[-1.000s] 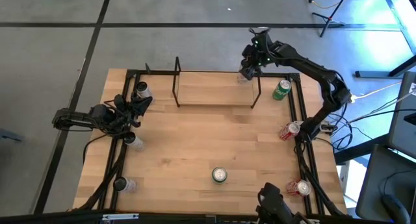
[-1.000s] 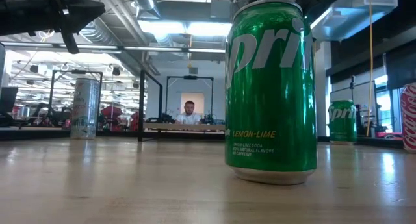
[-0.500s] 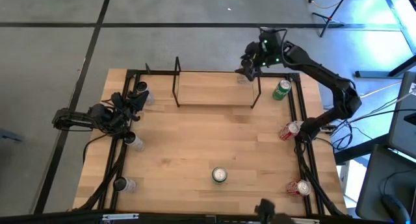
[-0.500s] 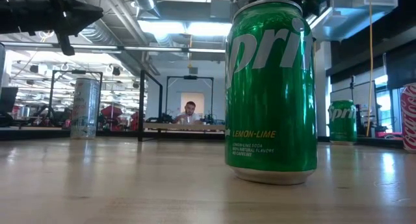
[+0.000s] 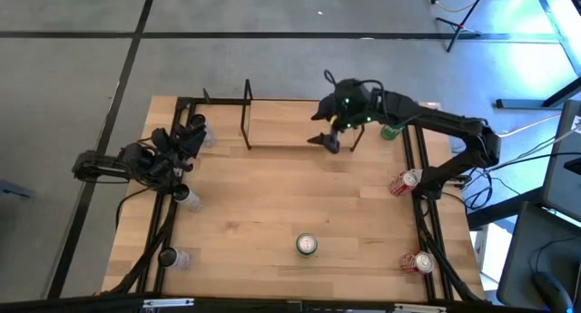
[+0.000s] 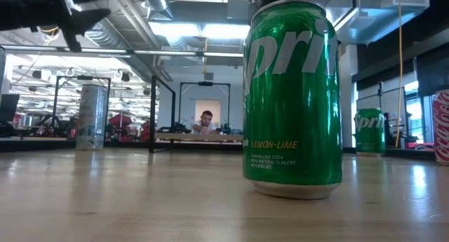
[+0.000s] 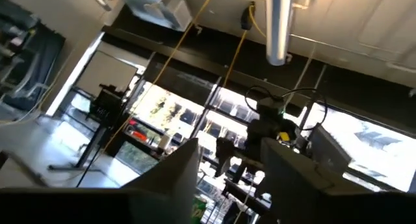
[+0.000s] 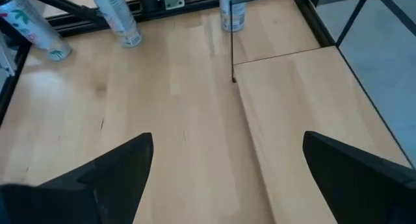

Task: Place canned beverage on shelf
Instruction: Put the white pink soda can on the shelf aligned with the other white pink soda can

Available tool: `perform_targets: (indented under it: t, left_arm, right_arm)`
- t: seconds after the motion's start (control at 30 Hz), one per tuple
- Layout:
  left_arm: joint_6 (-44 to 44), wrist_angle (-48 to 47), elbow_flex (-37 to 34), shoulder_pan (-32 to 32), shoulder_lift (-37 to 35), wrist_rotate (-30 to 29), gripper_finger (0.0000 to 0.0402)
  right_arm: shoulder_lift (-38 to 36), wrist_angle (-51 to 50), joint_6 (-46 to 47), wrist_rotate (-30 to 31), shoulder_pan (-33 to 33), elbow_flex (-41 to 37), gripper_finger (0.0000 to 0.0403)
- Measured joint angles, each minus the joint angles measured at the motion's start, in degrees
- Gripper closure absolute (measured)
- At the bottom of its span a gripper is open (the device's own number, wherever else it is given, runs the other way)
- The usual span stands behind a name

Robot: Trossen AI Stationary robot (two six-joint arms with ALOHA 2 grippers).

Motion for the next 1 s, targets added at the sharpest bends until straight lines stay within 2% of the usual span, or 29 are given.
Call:
perform_targets:
  t: [0.2,0.27,0.4,0.53,0.63,0.8,1.0]
  left_arm:
    - [3.49,-10.59,10.33,0.02,5.73,0.54,0.0170]
    - [3.93,-13.40,14.30,0.02,9.30,3.63,0.0160]
    - [6.85,-13.07,22.24,-0.02,17.20,8.24,0.0155]
    - [6.87,-6.67,28.72,0.01,23.27,7.10,0.0160]
    - [5.02,-7.51,32.49,0.02,26.55,8.40,0.0164]
    - [1.92,-19.91,40.13,-1.10,33.99,12.75,0.0166]
    - [-2.97,-40.32,51.03,-5.60,43.78,13.38,0.0166]
  right_arm:
    - [0.00,-0.44,4.35,2.27,3.84,0.00,0.0023]
    - [0.00,-0.49,5.61,2.69,5.00,0.00,0.0023]
    - [0.00,-0.72,7.30,2.72,7.66,0.00,0.0023]
    - [0.00,-0.77,8.63,2.85,10.84,0.00,0.0023]
    - [0.00,-1.20,9.23,2.82,13.66,0.00,0.0023]
    - [-0.48,-2.98,10.68,2.71,19.05,-0.04,0.0023]
    - [-3.03,-5.53,13.67,3.58,25.40,-0.04,0.0023]
